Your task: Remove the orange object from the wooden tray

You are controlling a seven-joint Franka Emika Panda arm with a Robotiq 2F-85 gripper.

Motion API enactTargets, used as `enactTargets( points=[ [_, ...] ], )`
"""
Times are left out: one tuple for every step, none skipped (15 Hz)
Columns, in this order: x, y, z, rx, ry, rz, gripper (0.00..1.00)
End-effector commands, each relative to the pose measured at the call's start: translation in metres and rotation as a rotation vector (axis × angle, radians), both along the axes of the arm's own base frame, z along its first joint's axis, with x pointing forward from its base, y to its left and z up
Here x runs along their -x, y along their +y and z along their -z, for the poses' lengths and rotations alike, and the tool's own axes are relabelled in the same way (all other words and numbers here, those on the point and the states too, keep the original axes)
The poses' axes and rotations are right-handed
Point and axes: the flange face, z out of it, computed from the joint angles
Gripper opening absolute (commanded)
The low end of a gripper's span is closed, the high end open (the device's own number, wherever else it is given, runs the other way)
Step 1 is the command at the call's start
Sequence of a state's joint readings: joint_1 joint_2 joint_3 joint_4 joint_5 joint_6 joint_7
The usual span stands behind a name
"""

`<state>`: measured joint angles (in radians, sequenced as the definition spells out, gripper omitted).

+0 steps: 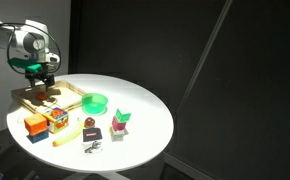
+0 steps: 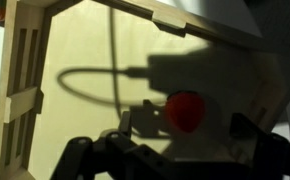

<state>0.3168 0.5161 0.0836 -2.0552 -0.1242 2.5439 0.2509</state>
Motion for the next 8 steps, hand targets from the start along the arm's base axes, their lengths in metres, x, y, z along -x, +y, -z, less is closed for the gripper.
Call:
enactTargets(
  points=[
    [-0.011,0.010,0.006,0.010,-0.037,0.002,1.00],
    [-0.013,0.011,0.009,0.010,-0.043,-0.002,1.00],
    [-0.014,0.012,0.011,0.009,-0.045,-0.005,1.00],
    [-0.016,0.013,0.013,0.010,-0.049,-0.007,1.00],
    [-0.017,0.013,0.016,0.010,-0.049,-0.008,1.00],
    [-0.018,0.013,0.018,0.009,-0.051,-0.010,1.00],
    [-0.019,0.013,0.020,0.009,-0.051,-0.010,1.00],
    [-0.020,0.013,0.022,0.009,-0.053,-0.011,1.00]
  ],
)
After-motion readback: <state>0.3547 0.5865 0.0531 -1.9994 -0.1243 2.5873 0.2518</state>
